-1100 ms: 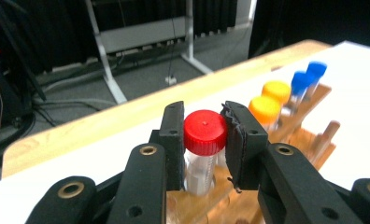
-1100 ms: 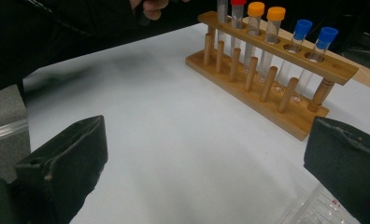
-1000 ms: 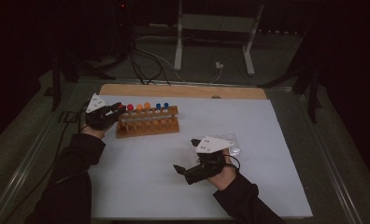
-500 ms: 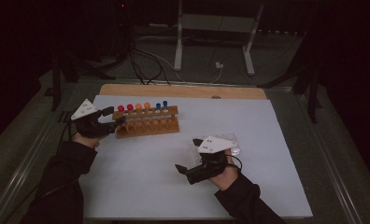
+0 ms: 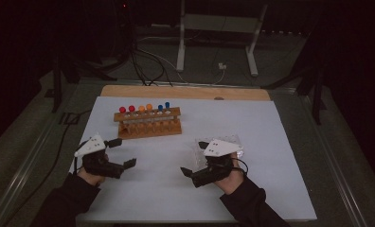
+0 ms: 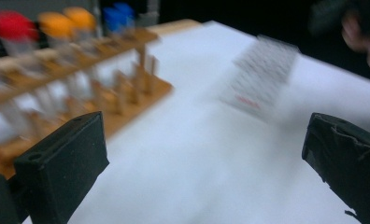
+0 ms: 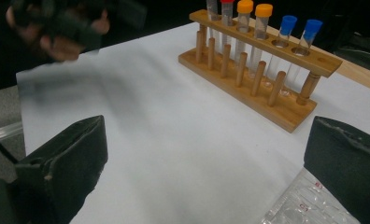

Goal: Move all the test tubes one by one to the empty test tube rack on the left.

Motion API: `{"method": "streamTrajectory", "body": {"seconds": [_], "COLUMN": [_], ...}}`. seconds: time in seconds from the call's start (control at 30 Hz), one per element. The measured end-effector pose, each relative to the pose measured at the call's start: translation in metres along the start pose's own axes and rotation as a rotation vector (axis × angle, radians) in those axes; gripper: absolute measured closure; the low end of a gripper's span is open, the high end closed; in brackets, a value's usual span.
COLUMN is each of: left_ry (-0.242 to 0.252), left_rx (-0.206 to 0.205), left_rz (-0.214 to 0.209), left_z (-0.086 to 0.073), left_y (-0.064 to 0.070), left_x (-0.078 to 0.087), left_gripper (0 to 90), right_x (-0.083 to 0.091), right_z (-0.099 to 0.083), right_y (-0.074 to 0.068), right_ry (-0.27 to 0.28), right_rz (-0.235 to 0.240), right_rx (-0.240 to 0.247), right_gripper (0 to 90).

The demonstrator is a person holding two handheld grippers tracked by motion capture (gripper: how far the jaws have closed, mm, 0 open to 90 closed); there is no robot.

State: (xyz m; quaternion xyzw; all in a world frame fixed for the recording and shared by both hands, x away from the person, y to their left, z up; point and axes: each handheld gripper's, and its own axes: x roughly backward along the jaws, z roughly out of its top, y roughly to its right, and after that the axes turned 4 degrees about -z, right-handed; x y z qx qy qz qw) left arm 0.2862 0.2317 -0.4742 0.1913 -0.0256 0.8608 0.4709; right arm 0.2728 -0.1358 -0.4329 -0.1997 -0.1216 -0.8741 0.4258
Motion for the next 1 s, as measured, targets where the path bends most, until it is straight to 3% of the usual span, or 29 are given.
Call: {"method": "streamTrajectory", "body": {"seconds": [0.03,0.1,0.2,0.33,0.4,0.5,0.7,1.0], "left_ry": [-0.004,-0.02,-0.03,-0.065,-0.09,-0.071,-0.046,-0.029], "left_rx": [-0.001,-0.022,-0.009,0.004,-0.027,-0.058,-0.067,-0.062], "left_rz": [-0.017,-0.012,-0.008,-0.046,-0.055,-0.058,-0.03,-0.055], "left_z": [-0.004,-0.01,-0.02,-0.033,-0.037,-0.035,-0.034,-0.035], "left_y": [0.003,0.008,0.014,0.023,0.026,0.027,0.027,0.029], "left_x": [-0.001,-0.003,-0.008,-0.017,-0.02,-0.02,-0.011,-0.008], "left_gripper": [0.9,0.9,0.9,0.9,0.9,0.9,0.9,0.9], "right_x": [0.0,0.001,0.001,0.004,0.005,0.007,0.004,0.003], "right_z": [0.0,0.0,0.0,-0.003,-0.005,-0.008,-0.011,-0.012], "right_y": [0.0,0.0,0.0,0.0,0.001,0.003,0.006,0.005], "right_ry": [0.001,0.004,0.005,0.014,0.016,0.019,0.015,0.012], "right_rz": [0.0,-0.003,-0.008,-0.012,-0.011,-0.021,-0.017,-0.016], "right_rx": [0.0,-0.001,0.001,-0.003,-0.009,-0.008,-0.014,-0.007], "right_gripper": [0.0,0.0,0.0,0.0,0.0,0.0,0.0,0.0]}}
